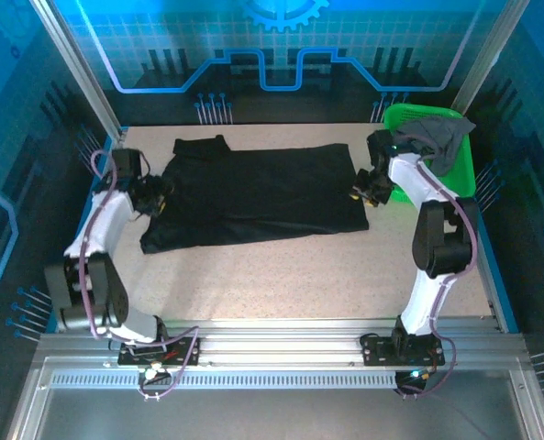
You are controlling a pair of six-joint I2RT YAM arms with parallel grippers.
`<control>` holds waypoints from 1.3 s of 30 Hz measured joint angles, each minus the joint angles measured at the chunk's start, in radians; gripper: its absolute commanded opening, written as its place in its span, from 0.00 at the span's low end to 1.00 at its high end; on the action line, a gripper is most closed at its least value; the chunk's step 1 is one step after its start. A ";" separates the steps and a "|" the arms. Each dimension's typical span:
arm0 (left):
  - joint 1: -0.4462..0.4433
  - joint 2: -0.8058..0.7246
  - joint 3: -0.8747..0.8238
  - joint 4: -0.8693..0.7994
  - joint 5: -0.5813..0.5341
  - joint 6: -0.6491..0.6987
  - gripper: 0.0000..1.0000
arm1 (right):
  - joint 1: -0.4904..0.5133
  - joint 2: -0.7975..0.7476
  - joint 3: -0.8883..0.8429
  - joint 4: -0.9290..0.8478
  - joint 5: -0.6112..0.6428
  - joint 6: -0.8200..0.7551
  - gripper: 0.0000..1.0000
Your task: Fold and stack the t-shirts
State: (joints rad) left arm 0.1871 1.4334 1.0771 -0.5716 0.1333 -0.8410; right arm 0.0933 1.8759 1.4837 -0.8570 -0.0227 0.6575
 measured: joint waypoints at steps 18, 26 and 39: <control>0.088 0.018 -0.280 -0.045 0.001 -0.067 0.36 | -0.054 0.058 -0.110 0.077 -0.050 -0.166 0.31; 0.091 0.037 -0.280 -0.035 -0.021 -0.069 0.35 | -0.055 0.060 -0.137 0.073 -0.050 -0.166 0.26; 0.119 0.108 -0.280 0.008 -0.084 -0.070 0.30 | -0.053 0.060 -0.136 0.064 -0.019 -0.161 0.00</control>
State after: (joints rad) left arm 0.3065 1.5414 0.7975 -0.5640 0.0498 -0.9108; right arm 0.0399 1.9358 1.3476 -0.7929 -0.0422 0.4969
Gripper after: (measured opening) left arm 0.311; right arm 0.048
